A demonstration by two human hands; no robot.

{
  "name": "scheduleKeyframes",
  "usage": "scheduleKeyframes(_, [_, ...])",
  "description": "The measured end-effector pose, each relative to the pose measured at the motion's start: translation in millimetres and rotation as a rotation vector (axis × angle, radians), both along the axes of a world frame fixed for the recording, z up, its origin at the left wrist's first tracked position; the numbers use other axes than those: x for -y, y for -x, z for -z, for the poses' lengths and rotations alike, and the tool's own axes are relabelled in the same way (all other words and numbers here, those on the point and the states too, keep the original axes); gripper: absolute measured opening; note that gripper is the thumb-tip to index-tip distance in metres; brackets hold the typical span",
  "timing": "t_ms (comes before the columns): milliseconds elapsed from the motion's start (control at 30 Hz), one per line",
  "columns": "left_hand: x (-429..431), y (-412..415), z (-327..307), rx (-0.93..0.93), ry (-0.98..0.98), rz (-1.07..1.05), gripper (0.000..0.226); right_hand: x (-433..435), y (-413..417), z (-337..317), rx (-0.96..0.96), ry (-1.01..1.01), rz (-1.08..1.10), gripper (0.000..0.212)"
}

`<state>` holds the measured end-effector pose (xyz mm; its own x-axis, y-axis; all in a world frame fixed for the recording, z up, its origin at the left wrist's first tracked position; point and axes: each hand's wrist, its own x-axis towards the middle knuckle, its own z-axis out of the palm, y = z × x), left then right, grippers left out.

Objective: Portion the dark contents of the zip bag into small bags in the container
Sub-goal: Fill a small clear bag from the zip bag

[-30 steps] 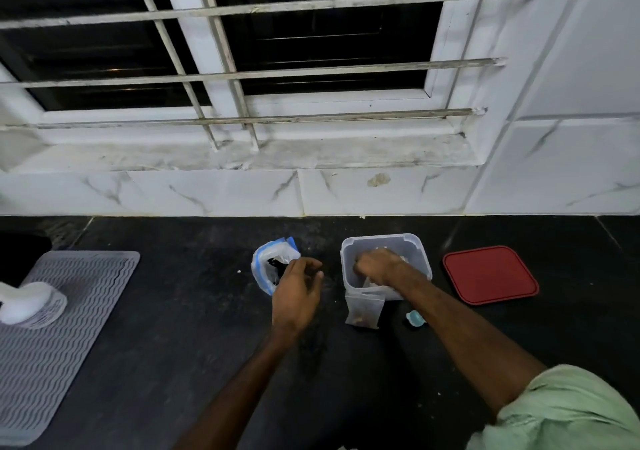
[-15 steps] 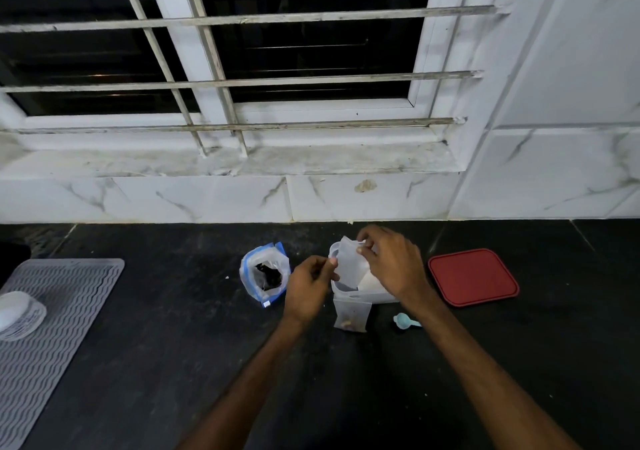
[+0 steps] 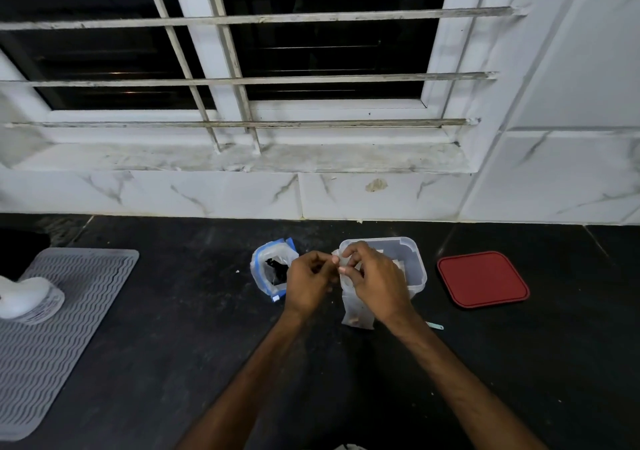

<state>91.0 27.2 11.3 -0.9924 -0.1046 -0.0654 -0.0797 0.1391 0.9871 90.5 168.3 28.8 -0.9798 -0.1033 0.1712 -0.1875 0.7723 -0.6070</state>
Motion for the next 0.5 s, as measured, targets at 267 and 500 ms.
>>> scheduleKeyframes(267, [1,0,2,-0.022,0.048,-0.051,0.010,6,2,-4,0.000,-0.198,-0.052,0.015])
scheduleKeyframes(500, [24,1,6,-0.052,0.869,0.162,0.019,0,10,-11,0.011,-0.414,-0.070,0.025])
